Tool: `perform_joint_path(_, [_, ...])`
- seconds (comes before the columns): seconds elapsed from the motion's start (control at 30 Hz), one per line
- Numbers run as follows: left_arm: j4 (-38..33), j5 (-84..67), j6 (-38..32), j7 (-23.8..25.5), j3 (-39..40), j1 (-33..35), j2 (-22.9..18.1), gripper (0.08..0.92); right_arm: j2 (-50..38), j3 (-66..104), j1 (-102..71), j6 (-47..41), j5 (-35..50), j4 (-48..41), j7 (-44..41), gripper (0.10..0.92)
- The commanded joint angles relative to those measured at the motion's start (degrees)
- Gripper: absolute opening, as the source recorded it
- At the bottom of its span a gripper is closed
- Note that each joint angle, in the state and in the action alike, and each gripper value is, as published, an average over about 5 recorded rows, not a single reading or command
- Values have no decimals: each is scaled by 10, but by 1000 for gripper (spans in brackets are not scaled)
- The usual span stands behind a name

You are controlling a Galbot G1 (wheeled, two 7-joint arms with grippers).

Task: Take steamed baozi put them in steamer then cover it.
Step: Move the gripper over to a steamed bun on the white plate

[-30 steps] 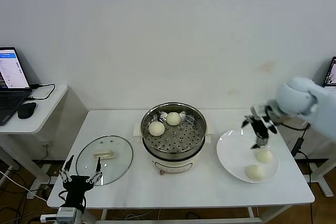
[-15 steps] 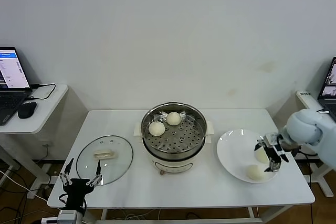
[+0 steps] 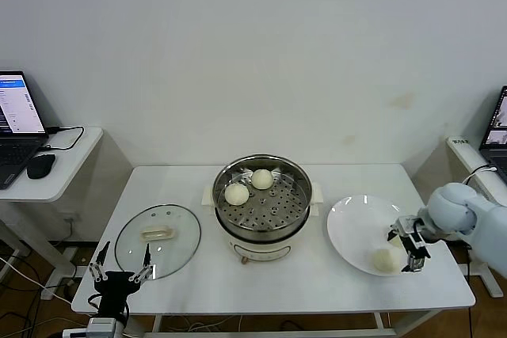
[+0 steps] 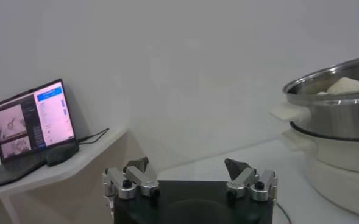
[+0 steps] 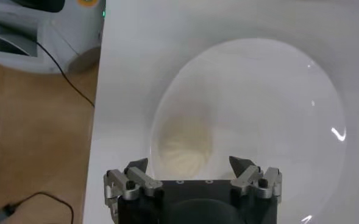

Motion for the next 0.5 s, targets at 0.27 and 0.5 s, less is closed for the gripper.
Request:
perform_joint_path(0.27, [5,0,-1,0,2,-3,-1,823,45,19,-30,-13,-11,-54,12,776])
perform_joint_path(0.5, [5,0,-1,0,1,-2,-1,823,56,18,-36,-24,-7,-57,13,725])
